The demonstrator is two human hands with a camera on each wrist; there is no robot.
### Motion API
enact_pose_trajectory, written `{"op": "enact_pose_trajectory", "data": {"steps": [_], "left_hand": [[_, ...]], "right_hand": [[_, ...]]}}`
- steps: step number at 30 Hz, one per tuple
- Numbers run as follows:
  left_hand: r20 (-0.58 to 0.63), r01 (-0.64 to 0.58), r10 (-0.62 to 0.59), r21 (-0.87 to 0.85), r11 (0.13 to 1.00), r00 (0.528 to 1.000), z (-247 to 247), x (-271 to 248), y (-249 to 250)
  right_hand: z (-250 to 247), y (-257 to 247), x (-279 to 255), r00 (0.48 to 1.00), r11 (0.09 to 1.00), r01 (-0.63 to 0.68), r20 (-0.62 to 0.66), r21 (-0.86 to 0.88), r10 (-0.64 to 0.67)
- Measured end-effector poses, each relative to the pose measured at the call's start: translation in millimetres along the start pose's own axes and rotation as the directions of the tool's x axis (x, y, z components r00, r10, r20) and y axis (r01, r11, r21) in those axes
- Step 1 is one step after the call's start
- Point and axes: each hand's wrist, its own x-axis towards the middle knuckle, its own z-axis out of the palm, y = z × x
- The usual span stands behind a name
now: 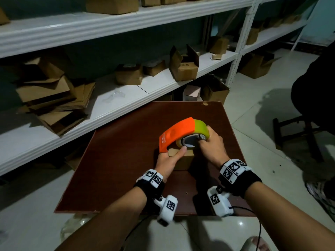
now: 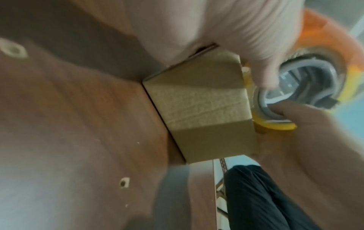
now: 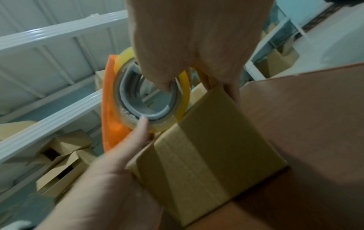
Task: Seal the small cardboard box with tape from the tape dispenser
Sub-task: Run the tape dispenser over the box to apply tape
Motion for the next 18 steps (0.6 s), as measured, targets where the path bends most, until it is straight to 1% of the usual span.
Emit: {"op": "enact_pose_trajectory", "data": {"steps": [3,5,7,8,10,12,13,14,15,17,18], "left_hand": [[-0.008,0.039,-0.039,-0.028,0.999,0.999,2,3,-2],[0.022,0.05,-0.05,-0.035,0.998,0.999,0,4,-2],[0.045,0.073,-0.072,-0.018,0.997,0.996,-1,4,-1],[0.055,0.084,-0.083,-0.007,0.996,0.995,-1,4,-2],[0.054,0.092,-0.093,0.012,0.996,0.994,-3,6,-4],[0.043,0.101,-0.101,-0.005,0.995,0.994,-4,9,-7],[0.033,0.098,-0.097,-0.017,0.995,0.995,-5,9,-7],[0.029,0.097,-0.097,-0.013,0.995,0.995,-5,10,-9],[0.039,0.112,-0.112,-0.006,0.994,0.993,-4,11,-10],[0.048,0.121,-0.121,-0.004,0.993,0.992,-4,10,-11],[0.049,0.129,-0.129,0.001,0.992,0.99,-5,10,-11]], "right_hand": [[-7,1,8,0.997,0.995,-0.035,0.064,-0.096,0.041],[-16,-3,14,0.986,0.979,-0.051,0.144,-0.199,0.08],[-24,-7,19,0.968,0.97,-0.056,0.226,-0.238,0.111],[-26,-10,20,0.963,0.978,-0.052,0.251,-0.201,0.103],[-28,-18,22,0.972,1.0,-0.006,0.235,-0.01,0.008],[-25,-27,23,0.982,0.971,0.033,0.172,0.238,-0.075],[-23,-32,24,0.984,0.943,0.025,0.157,0.331,-0.081],[-20,-37,24,0.984,0.928,0.017,0.156,0.373,-0.081],[-18,-40,24,0.984,0.94,0.023,0.158,0.342,-0.081],[-11,-37,26,0.986,0.992,0.068,0.142,0.102,-0.083],[-10,-34,28,0.989,0.997,0.075,0.129,0.007,-0.075]]}}
